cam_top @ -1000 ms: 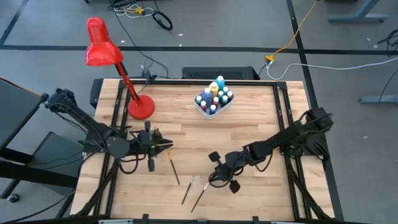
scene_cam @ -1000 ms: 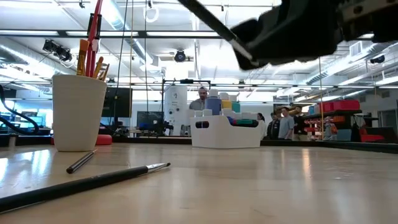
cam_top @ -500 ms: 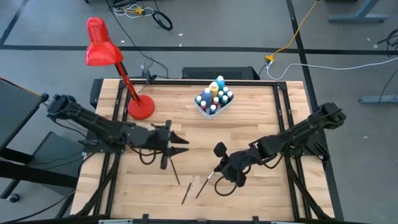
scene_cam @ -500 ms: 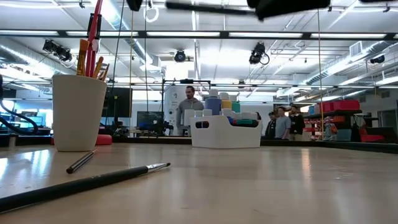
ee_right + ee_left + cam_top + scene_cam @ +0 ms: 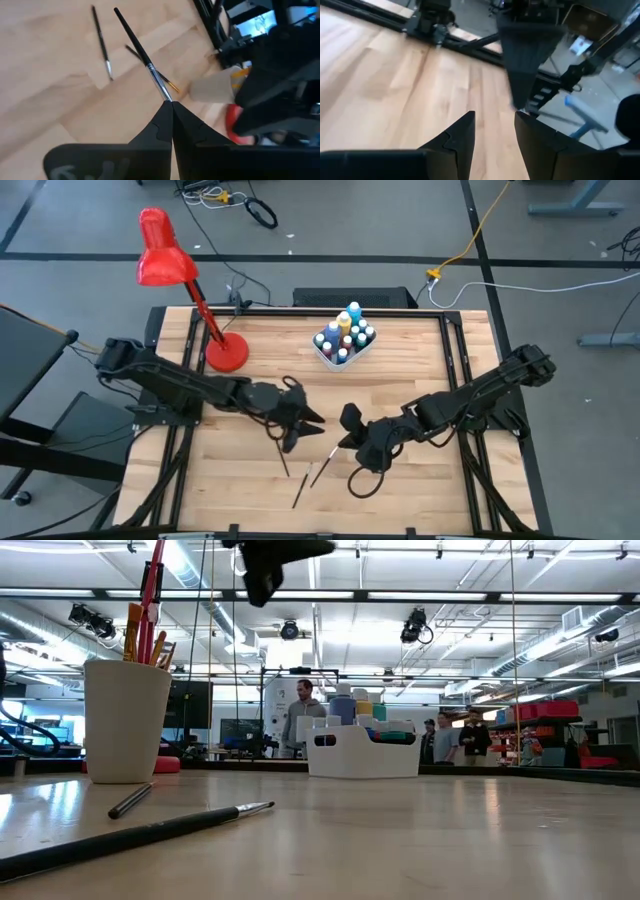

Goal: Pick & Place Paint Supplies
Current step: Put the silver paint brush into the white cup

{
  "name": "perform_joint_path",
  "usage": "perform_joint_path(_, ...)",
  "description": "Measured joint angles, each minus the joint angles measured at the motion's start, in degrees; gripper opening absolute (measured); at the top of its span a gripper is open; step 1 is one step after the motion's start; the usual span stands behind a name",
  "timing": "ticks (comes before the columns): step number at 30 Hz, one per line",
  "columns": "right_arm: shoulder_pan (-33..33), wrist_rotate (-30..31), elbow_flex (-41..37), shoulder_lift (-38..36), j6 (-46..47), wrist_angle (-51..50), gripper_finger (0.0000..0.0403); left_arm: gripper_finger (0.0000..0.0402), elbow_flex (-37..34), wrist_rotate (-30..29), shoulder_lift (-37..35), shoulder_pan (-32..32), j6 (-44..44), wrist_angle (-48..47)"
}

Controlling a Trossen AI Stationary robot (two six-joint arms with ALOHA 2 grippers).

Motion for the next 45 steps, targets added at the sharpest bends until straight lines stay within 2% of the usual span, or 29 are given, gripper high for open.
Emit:
perform_joint_path(4, 0.0, 1.2, 0.0, 0.0, -2.4, 0.6, 0.0, 0.0148, 1.5, 2.0, 2.7, 0.0, -1.9, -0.4)
perform_joint_path(13, -0.1, 10.8, 0.0, 0.0, -8.1, 1.8, 0.0, 0.0148, 2.3, 2.4, 3.6, 0.0, -1.8, 0.0)
perform_joint_path(24, -0.1, 15.0, 0.0, 0.0, -14.2, 6.1, 0.0, 0.0147, 2.2, 2.0, 3.6, 0.0, 0.9, 0.1)
perform_joint_path(29, -0.2, 15.1, 0.0, 0.0, -14.1, 7.1, 0.0, 0.0117, 2.2, 2.0, 3.6, -0.1, 1.6, 0.1)
perform_joint_path(36, -0.2, 12.4, 0.0, 0.0, -11.6, 8.6, 0.0014, 0.0023, 2.2, 1.4, 3.5, -0.1, 3.1, 0.1)
perform_joint_path(45, -0.1, 12.4, 0.0, 0.0, 0.2, 7.5, 0.0056, 0.0032, 2.1, -0.9, 3.5, -0.1, 4.1, 0.0)
